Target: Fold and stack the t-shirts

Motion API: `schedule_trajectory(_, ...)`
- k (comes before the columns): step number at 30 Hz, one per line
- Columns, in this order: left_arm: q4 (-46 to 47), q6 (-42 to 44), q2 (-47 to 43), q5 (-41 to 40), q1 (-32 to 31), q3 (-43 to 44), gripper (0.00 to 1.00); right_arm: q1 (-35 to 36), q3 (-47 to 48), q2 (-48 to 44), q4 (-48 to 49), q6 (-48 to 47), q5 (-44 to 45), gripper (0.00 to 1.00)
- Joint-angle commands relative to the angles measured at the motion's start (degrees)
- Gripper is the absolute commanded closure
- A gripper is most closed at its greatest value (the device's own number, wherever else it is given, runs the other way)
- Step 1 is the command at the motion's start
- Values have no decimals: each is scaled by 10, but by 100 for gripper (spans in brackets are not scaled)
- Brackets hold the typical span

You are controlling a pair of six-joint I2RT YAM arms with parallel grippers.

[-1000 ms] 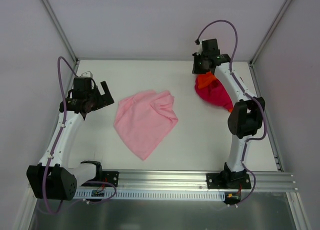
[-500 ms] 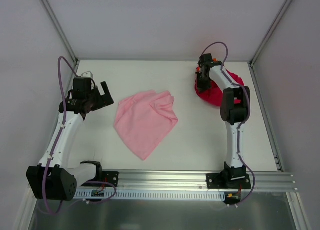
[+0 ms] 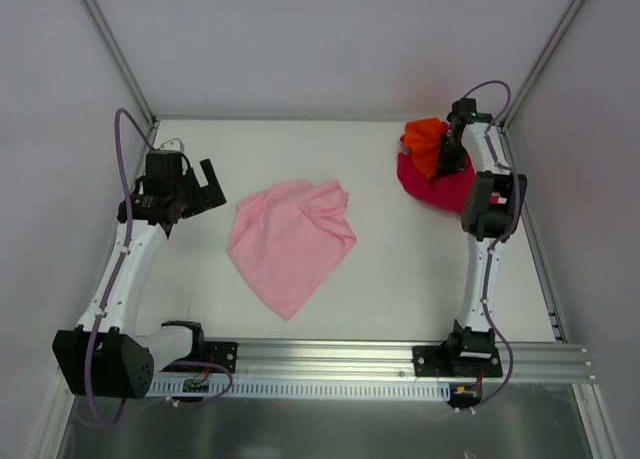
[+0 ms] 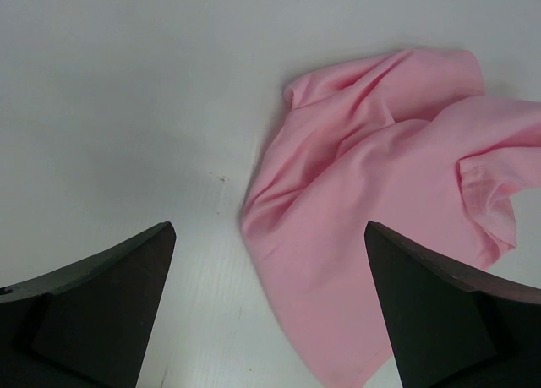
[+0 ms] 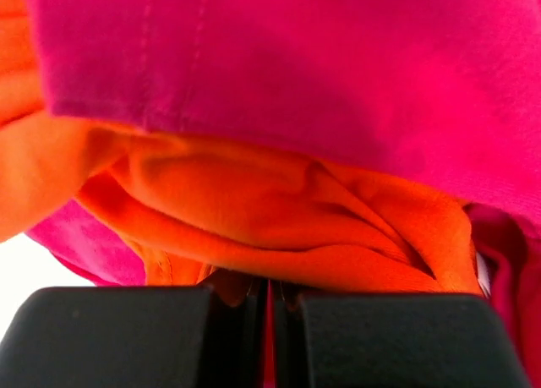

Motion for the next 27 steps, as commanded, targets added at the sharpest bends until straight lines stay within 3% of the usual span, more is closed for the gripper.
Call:
schedule_trajectory(1,11,-2,10,-9,-2,36,1,-22,43,18,-31,-7,24,99)
schedule_trajectory(9,15,-10,40,4,-2,53,1,-113,107,42,-31,-19,46,99)
schedule_trajectory(12,21,-11,50,13,-2,54,1,-134,114,29,-19,-18,15,96)
schedule_trajectory(15,26,-10,55,16,-2,50,1,-123,104,-3,0,-24,-51,71)
schedule_trajectory(16,30,-10,58,17,-2,50,1,-104,104,-25,2,-36,-54,57)
schedule_trajectory(18,32,-4,62,19,-2,49,1,-70,106,-53,14,-45,-77,42)
schedule_trajectory(19,36,-2,62,19,-2,48,1,-57,108,-68,16,-51,-85,26)
schedule_trajectory(22,41,16,63,20,-2,48,1,8,109,-147,24,-85,-68,1)
schedule_trajectory(27,44,28,60,42,-2,32,1,115,51,-313,37,-106,-37,0)
